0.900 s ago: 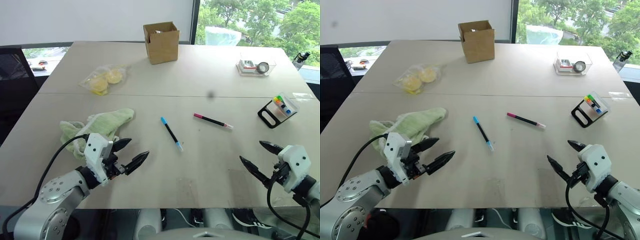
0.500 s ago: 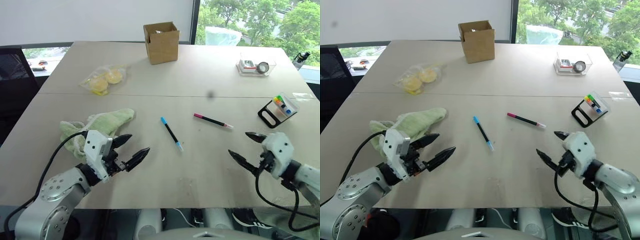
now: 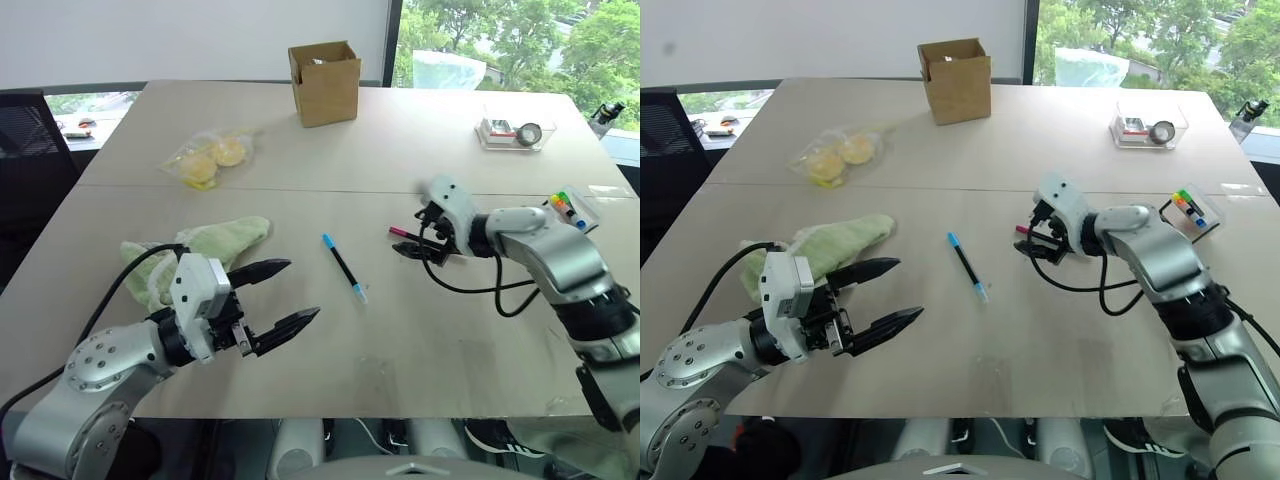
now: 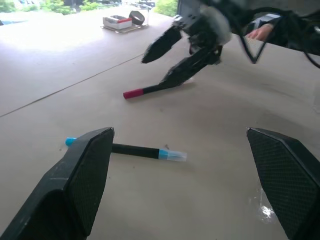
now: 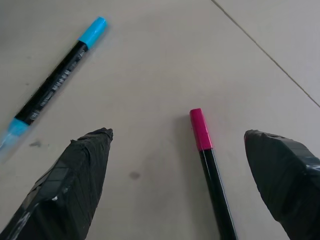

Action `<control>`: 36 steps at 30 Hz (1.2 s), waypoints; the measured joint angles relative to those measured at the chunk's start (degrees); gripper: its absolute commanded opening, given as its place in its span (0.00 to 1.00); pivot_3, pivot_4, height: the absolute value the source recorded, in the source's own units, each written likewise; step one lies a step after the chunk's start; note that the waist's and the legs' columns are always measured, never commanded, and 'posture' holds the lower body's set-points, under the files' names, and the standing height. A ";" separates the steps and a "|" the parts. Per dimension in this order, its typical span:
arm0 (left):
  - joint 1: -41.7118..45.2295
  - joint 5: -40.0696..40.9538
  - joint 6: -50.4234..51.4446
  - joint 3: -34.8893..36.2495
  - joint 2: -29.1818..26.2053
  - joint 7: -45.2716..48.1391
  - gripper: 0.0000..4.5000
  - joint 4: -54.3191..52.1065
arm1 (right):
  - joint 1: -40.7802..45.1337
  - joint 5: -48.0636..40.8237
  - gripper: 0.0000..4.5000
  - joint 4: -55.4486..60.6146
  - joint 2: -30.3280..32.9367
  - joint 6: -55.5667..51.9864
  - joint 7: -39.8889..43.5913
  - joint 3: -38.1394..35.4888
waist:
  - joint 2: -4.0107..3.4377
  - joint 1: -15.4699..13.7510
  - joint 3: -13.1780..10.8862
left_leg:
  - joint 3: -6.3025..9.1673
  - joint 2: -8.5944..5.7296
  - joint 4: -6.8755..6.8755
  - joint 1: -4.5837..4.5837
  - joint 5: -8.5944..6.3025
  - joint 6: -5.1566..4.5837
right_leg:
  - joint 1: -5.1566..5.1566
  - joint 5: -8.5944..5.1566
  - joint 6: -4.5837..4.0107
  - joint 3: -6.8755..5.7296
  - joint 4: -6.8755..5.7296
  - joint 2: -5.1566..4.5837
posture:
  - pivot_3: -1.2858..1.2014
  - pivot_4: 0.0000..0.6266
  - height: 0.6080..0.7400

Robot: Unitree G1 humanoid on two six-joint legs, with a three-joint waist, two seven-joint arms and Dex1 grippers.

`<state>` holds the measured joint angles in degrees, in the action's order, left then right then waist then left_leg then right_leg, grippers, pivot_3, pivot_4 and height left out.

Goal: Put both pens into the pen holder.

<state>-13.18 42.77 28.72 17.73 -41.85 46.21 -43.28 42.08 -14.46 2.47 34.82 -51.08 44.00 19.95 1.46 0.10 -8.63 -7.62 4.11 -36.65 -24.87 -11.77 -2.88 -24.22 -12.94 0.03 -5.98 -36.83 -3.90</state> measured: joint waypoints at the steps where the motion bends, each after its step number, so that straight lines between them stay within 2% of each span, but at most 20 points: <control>1: 0.01 0.47 0.16 0.05 -0.51 0.03 0.98 -0.49 | 1.39 1.21 1.00 -2.77 0.35 0.15 1.28 2.05 | -0.01 0.02 -0.01 | -0.04 -0.02 -0.01 -0.01 0.04 0.07 | 0.00 0.00 0.02 0.01 0.01 -0.02 | 0.52 0.24 1.00; 7: -1.48 1.86 0.46 1.23 -1.43 0.19 0.98 -1.37 | 5.20 5.55 1.00 -12.64 1.04 2.93 6.03 5.03 | -0.09 0.50 -0.06 | -0.11 -0.01 -0.01 0.05 0.07 0.11 | -0.01 0.01 0.06 -0.13 -0.01 0.00 | 0.52 0.24 1.00; 14: -4.39 1.69 0.28 2.03 -0.81 -0.92 0.98 -2.99 | 10.47 9.58 1.00 -17.48 0.70 3.95 8.66 6.32 | -0.12 0.74 -0.07 | -0.10 0.09 0.00 0.12 -0.04 -0.05 | -0.01 0.01 0.05 -0.12 -0.05 -0.03 | 0.52 0.24 1.00; 19: -5.87 1.84 0.19 2.35 -0.17 -2.41 0.98 -3.63 | 15.73 11.76 1.00 -22.88 -5.98 0.94 9.65 8.55 | -0.13 0.85 -0.07 | -0.09 0.12 0.00 0.12 0.09 0.16 | -0.01 0.02 0.04 -0.15 -0.07 -0.03 | 0.52 0.24 1.00; 23: -8.54 2.36 0.02 3.82 0.28 -2.62 1.00 -4.05 | 16.79 13.46 0.74 -27.15 -8.29 0.74 11.60 11.22 | -0.15 0.51 -0.07 | -0.14 0.01 0.00 0.07 0.08 0.17 | -0.01 0.01 0.04 -0.19 -0.05 -0.09 | 0.52 0.24 1.00; 27: -10.21 2.45 -0.81 4.35 0.48 -2.11 1.00 -5.53 | 19.17 15.30 0.29 -30.43 -8.76 1.87 14.96 13.87 | -0.14 0.61 -0.04 | -0.13 0.01 -0.09 0.13 -0.17 0.18 | 0.01 -0.09 -0.13 -0.17 -0.03 -0.15 | 0.52 0.24 1.00; 30: -11.06 2.43 -1.67 4.49 0.85 -1.57 1.00 -5.60 | 19.73 16.86 0.01 -31.24 -8.50 2.67 16.79 14.96 | -0.16 0.47 -0.02 | -0.01 0.04 -0.16 0.14 -0.19 0.20 | 0.08 -0.09 -0.14 -0.27 -0.05 -0.18 | 0.52 0.24 1.00; 34: -11.62 2.19 -2.72 4.34 1.07 -1.19 1.00 -5.57 | 18.66 18.64 0.01 -30.11 -6.81 5.83 17.16 14.94 | -0.20 0.25 0.00 | 0.05 0.05 -0.20 0.12 -0.20 0.21 | 0.13 -0.10 -0.13 -0.35 -0.04 -0.24 | 0.52 0.24 1.00; 36: -11.21 2.11 -3.06 4.20 1.23 -1.09 1.00 -5.51 | 16.05 18.31 0.01 -28.11 -5.33 7.39 15.81 11.87 | -0.20 -0.02 0.00 | 0.04 0.02 -0.20 0.08 -0.20 0.21 | 0.13 -0.10 -0.14 -0.36 -0.04 -0.23 | 0.52 0.24 1.00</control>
<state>-24.39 44.89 25.66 21.93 -40.62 45.12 -48.79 58.12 3.85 -25.64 29.50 -43.69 59.81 31.82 1.25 0.08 -8.63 -7.57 4.14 -36.85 -24.79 -11.96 -2.67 -24.09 -13.03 -0.12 -6.34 -36.87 -4.13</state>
